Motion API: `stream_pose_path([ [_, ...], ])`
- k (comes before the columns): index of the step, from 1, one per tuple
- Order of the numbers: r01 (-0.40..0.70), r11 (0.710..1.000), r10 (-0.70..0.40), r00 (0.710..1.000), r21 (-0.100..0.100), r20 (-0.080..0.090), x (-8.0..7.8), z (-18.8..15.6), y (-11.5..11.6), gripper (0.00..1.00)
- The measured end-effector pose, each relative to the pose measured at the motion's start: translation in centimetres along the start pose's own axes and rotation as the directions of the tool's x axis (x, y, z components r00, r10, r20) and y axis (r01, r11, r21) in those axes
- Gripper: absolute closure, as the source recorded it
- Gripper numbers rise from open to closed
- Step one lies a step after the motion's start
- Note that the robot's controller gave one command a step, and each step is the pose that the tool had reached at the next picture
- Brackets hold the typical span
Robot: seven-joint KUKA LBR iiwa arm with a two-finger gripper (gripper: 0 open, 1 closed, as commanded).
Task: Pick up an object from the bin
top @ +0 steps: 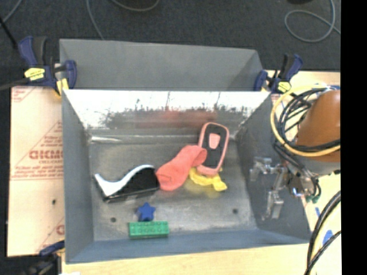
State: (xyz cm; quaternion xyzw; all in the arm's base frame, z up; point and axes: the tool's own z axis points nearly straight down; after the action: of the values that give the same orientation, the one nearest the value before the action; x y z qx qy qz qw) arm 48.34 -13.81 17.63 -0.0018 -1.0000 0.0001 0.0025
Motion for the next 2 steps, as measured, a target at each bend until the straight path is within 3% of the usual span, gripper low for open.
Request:
stream_pose_path([
  [1,0.004,1.0,-0.004,1.0,0.002,0.008,-0.2,-0.4,0.0,0.0],
  [2,0.038,0.999,-0.038,0.999,0.004,0.012,-4.6,1.8,4.3,0.0],
])
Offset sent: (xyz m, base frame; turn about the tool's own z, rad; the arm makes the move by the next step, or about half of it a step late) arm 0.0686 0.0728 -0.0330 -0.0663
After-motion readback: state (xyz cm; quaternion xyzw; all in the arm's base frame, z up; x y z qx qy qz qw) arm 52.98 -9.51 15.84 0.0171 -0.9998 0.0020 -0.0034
